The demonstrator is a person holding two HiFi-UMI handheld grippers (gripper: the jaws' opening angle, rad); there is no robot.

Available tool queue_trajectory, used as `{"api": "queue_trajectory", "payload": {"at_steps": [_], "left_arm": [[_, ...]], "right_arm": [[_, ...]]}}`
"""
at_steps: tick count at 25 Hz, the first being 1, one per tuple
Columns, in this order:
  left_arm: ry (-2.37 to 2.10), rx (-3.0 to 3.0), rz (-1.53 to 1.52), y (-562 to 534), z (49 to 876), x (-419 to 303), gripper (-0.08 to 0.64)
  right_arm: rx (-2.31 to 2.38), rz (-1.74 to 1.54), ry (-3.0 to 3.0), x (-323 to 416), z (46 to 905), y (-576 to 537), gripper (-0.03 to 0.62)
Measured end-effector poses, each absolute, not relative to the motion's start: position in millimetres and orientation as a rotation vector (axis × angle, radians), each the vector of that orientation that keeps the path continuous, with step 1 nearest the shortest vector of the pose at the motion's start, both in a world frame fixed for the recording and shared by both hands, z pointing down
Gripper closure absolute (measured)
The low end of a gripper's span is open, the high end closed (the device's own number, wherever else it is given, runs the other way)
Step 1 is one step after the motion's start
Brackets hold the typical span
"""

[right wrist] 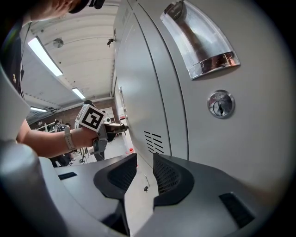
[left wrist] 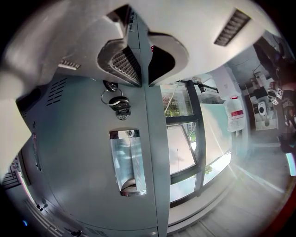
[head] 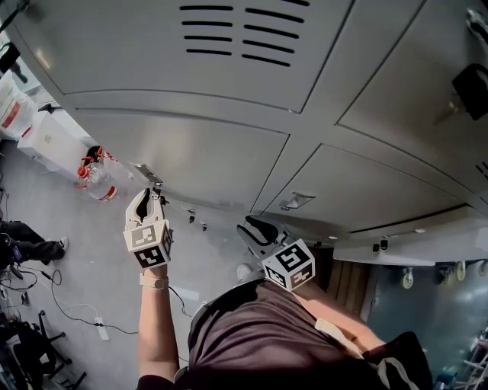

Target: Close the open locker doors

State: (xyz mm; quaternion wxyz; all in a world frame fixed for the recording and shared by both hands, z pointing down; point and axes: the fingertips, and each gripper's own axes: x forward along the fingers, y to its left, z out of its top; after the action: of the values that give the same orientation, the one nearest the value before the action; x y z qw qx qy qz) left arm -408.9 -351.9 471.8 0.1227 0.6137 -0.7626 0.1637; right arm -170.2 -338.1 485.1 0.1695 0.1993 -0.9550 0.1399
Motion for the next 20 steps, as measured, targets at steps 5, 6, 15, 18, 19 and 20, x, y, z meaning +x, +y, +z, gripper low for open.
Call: {"api": "queue_trajectory", "payload": {"at_steps": [5, 6, 15, 18, 19, 20], "left_arm": [[-2.219, 1.791, 0.483, -360, 472, -404, 0.503], [-2.224, 1.789, 0.484, -361, 472, -403, 0.506], [-2.238, 1.778, 0.449, -356, 471, -403, 0.509], [-2.249, 1.762, 0.449, -347, 471, -403, 0.509], [-2.244, 1.758, 0.449, -342, 472, -402, 0.509], [-2.244, 1.755, 0.448, -337, 473, -401, 0.509]], "right_arm": [[0.572, 0.404, -2.717, -167, 485, -341, 0.456], [0.572, 0.407, -2.718, -166, 484, -341, 0.456], [0.552, 0.402, -2.723, -163, 484, -335, 0.459], [0.533, 0.395, -2.729, -167, 484, -329, 0.465], [0.527, 0.392, -2.731, -168, 483, -326, 0.466], [0.521, 0.389, -2.733, -170, 483, -323, 0.468]]}}
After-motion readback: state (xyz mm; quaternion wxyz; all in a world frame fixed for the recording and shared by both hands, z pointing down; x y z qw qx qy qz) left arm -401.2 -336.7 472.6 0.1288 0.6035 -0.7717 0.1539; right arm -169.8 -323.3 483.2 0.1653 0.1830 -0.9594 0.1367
